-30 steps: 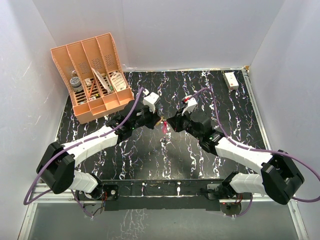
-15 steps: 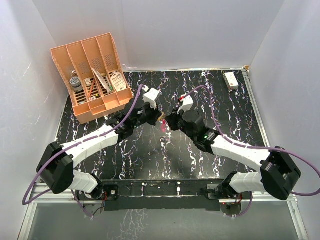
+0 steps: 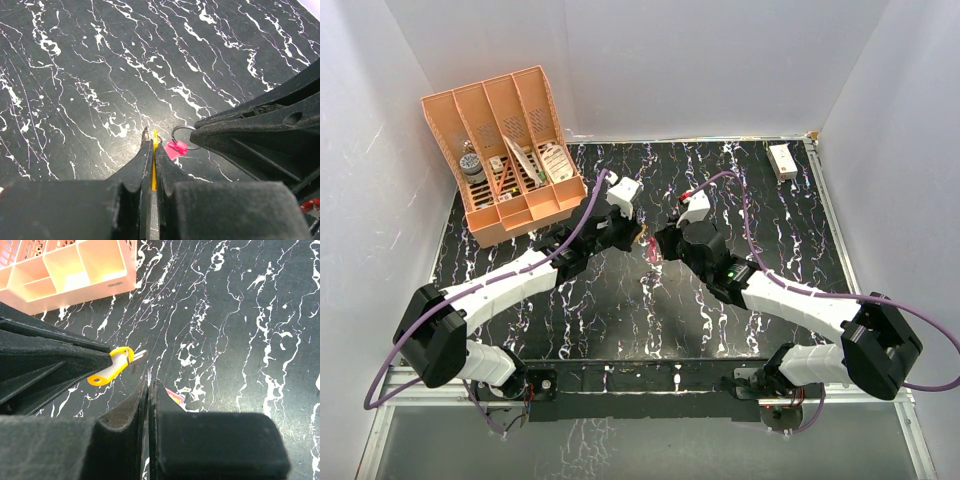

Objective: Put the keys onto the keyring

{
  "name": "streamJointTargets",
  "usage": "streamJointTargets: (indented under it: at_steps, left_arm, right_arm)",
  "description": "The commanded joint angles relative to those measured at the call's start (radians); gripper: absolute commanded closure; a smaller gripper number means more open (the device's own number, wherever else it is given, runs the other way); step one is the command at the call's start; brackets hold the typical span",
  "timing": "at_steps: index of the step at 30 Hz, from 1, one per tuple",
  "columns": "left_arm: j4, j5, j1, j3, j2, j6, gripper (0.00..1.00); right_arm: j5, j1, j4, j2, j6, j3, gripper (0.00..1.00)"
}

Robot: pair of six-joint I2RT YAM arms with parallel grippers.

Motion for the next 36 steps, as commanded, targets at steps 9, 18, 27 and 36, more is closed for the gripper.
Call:
streamJointTargets:
  at_steps: [9,18,27,36]
  left_arm:
    - [-0.014,-0.019,-0.02,0.047,-0.014,-0.009,1.0]
    - [-0.02,-0.037,-0.032,0.059,-0.014,-0.005,1.0]
    - [-0.026,-0.052,-0.039,0.065,0.01,0.004,1.0]
    - [-0.031,-0.061,-0.043,0.067,0.013,0.009,1.0]
  right_arm:
    - [0.035,0.014,0.02,0.006,0.0,0.082,1.0]
    - [0.037,0.019,0.014,0.012,0.0,0.089,1.0]
    - [0.037,0.024,0.015,0.011,0.002,0.092,1.0]
    - [0.038,0.027,0.017,0.016,0.002,0.095,1.0]
